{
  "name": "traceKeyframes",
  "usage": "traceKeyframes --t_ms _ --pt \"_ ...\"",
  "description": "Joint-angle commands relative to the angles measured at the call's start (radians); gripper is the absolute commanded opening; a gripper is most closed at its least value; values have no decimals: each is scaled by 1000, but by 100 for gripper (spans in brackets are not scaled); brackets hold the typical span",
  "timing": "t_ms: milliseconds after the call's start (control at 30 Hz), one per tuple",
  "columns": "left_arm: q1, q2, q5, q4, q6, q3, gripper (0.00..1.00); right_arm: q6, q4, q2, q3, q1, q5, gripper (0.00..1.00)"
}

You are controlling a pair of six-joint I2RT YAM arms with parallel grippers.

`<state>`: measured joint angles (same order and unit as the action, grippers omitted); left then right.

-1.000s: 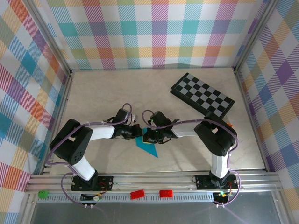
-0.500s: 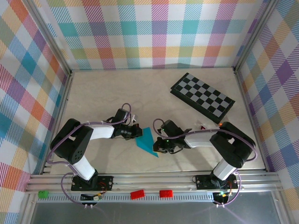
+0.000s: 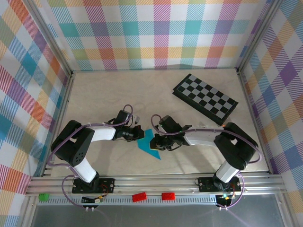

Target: Fold a paper plane with a square sheet of paper (pick it up from the middle)

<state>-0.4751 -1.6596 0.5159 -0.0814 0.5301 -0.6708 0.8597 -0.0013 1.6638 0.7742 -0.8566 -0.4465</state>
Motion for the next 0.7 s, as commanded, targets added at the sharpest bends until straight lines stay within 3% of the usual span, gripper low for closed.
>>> traceKeyframes --t_ms 0,367,667 --pt "17 -26 -83 72 -10 31 0 6 9 57 -24 -15 -36 11" --pt "23 -58 -82 75 -16 24 0 74 182 -77 -349 -15 -70 10" --pt "24 -59 -66 59 4 31 0 29 28 -234 -344 -15 -30 12"
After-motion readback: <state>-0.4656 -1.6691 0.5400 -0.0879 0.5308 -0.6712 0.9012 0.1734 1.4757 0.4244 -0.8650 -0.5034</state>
